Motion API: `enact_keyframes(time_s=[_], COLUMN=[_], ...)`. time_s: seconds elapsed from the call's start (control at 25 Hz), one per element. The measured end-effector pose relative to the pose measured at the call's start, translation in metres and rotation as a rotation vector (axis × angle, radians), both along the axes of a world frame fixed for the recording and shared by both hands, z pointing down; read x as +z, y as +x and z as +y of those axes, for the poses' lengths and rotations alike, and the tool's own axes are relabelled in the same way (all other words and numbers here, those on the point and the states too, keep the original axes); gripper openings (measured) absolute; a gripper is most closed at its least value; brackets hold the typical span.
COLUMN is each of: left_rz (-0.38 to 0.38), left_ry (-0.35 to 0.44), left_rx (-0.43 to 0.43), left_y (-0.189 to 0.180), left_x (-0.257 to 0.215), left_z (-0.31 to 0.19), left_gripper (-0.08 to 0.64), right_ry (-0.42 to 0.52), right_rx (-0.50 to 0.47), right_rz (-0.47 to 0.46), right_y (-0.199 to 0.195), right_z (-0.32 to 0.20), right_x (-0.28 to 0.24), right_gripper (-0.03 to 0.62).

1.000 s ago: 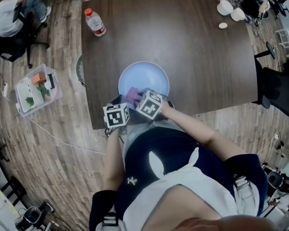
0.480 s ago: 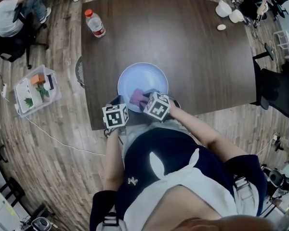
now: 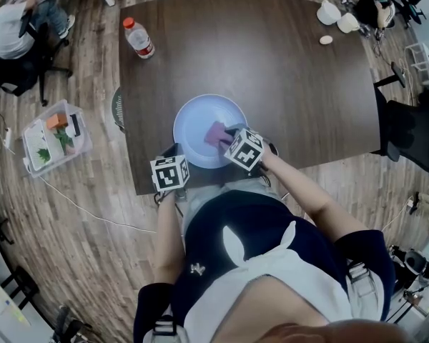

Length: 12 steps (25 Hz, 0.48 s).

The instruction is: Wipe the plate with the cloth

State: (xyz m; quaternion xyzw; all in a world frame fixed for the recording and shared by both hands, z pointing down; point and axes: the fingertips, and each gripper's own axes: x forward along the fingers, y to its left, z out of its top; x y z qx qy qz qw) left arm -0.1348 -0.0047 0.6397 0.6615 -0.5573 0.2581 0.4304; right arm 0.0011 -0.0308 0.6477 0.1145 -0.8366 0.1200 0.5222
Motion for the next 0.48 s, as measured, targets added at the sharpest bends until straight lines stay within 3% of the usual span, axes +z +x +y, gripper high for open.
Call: enact_keyframes(time_s=[0.24,0.48], left_rz=[0.007,0.063], left_ry=[0.0,0.003], left_rx=[0.008,-0.017], left_y=[0.006,0.008], left_x=[0.0,-0.001], left_z=[0.001,0.001], left_gripper=[0.003,0.003], right_ry=[0.027,0.075], right_rx=[0.097,0.196], right_rz=[0.016,-0.01], right_y=[0.007,-0.002], right_z=[-0.025,-0.048], right_x=[0.001,0.001], right_gripper=[0.127,0.127])
